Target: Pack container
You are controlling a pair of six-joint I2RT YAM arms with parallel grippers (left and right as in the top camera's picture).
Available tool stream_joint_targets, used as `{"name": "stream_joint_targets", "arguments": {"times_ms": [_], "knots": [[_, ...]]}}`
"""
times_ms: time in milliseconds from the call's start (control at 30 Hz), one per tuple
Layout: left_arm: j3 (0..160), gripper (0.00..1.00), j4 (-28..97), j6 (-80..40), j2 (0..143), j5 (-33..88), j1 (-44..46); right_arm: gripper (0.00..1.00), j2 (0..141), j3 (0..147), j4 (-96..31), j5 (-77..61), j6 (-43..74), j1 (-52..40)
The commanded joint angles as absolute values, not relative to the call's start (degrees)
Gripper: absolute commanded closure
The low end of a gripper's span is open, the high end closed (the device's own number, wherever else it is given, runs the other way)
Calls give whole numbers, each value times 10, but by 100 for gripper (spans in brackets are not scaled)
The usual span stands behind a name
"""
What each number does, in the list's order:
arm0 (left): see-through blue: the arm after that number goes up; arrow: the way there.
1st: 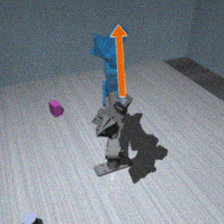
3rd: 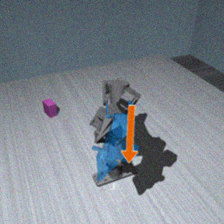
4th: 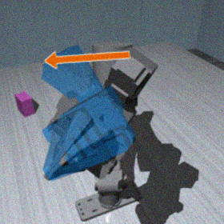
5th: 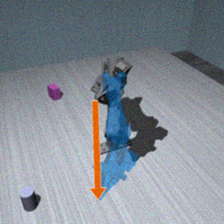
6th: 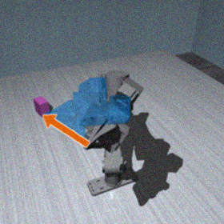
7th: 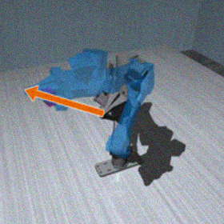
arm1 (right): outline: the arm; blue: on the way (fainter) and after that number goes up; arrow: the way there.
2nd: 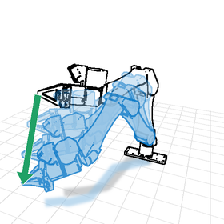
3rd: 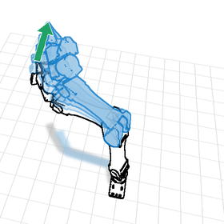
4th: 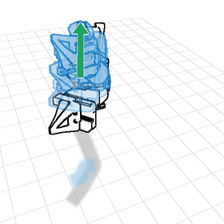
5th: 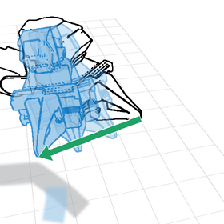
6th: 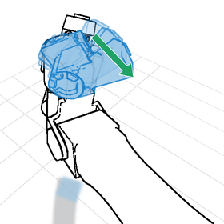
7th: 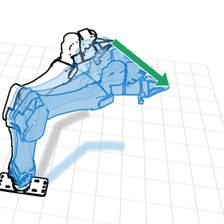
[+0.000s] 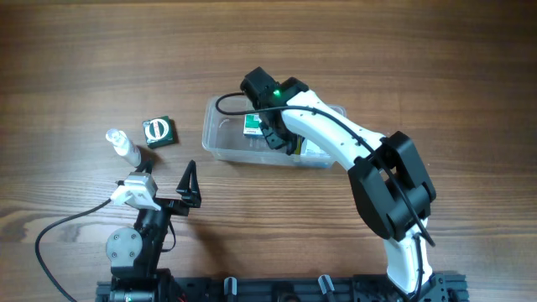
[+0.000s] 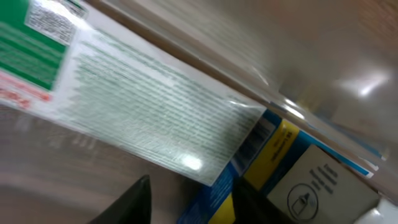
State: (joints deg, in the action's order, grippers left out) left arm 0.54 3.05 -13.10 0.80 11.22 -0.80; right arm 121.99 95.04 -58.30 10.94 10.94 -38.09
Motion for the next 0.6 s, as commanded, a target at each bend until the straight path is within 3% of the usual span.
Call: {"name": "stream_joint_targets", "arguments": {"times_ms": [0,300,500,567], "knots": [[3,0,33,-122,4,111,-5,52,1225,1016,-601,50,90,-380],[3,0,33,-122,4,111,-5,42,1175,1119,-687,-27,65,-380],[3,0,33,-122,4,111,-5,18,1095,1136,-676,-6,92,-345],[3,0,33,-122,4,111,-5,14,1068,1136,-669,28,110,-316]]}}
